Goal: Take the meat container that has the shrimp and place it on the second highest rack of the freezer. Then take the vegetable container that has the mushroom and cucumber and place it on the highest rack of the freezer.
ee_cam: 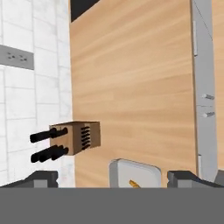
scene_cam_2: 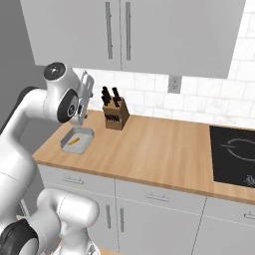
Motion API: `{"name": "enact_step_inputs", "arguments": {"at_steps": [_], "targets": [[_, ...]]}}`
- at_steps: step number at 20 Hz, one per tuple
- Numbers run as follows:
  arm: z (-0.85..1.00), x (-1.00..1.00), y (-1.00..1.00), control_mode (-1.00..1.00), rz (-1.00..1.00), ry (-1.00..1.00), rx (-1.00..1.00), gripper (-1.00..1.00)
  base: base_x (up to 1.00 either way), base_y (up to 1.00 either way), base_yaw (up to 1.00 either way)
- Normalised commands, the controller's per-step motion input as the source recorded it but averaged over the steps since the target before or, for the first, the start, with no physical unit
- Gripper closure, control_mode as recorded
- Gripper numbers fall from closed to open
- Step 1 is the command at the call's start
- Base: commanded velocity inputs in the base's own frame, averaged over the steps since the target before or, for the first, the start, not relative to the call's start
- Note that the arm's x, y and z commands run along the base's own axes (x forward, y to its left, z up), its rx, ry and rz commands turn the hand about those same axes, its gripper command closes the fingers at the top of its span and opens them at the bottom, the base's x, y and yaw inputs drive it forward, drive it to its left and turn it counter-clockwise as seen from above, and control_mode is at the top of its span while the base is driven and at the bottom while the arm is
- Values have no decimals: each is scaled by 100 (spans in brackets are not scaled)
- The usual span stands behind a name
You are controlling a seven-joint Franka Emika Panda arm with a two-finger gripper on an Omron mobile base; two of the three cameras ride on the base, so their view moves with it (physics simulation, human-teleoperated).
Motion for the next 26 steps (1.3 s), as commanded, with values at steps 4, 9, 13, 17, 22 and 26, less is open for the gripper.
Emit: {"name": "enact_step_inputs", "arguments": {"at_steps": [4, 9, 13, 17, 22, 26], "targets": [[-49, 0, 22, -100, 9, 16, 0, -100, 0, 0, 0], [-65, -2, 44, -100, 18, 21, 0, -100, 0, 0, 0], [-76, 0, 59, -100, 28, 23, 1, -100, 0, 0, 0], [-72, 2, 56, -100, 29, 24, 4, -100, 0, 0, 0], [-60, 2, 40, -100, 23, 18, 4, -100, 0, 0, 0], [-37, 1, 27, -100, 9, 10, 0, -100, 0, 0, 0]]}}
